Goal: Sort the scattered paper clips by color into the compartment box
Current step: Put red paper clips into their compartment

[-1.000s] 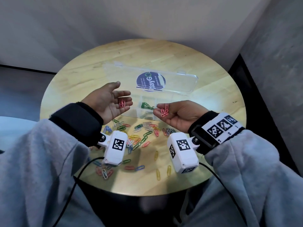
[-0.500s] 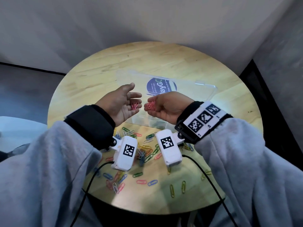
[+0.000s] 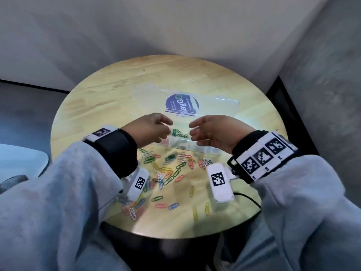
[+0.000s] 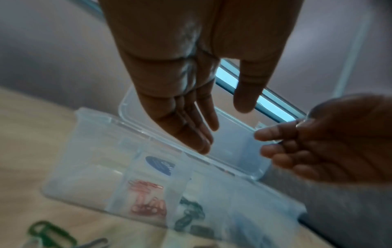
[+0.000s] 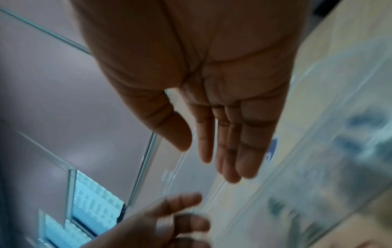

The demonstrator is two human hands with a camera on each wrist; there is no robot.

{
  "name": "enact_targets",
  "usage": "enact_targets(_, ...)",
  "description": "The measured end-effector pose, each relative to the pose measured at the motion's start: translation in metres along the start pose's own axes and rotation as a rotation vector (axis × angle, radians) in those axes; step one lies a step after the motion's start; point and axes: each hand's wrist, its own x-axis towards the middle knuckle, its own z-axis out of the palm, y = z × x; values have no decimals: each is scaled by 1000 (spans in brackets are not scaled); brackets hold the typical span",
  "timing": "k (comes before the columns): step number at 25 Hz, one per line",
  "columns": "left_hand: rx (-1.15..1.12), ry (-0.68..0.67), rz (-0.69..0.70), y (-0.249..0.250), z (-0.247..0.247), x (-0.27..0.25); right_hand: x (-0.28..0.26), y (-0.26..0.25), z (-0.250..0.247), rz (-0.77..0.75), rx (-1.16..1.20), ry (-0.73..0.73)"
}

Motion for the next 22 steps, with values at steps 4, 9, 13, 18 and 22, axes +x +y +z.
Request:
enact_targets(4, 868, -225, 117, 6, 45, -30, -34, 32, -34, 124, -436, 85)
enact_targets(9, 1164, -412, 119, -11, 108, -48, -59, 64, -44, 305, -1014, 62)
enact_targets(13, 1243, -374, 129, -24, 123, -49, -60, 78, -43, 340, -1194, 56)
enact_targets(18, 1122, -322, 162, -25, 126, -40, -53, 93, -33, 314, -1324, 10)
enact_targets(22, 1046, -266, 121, -28, 113, -32, -44, 97, -22, 232, -1342, -6)
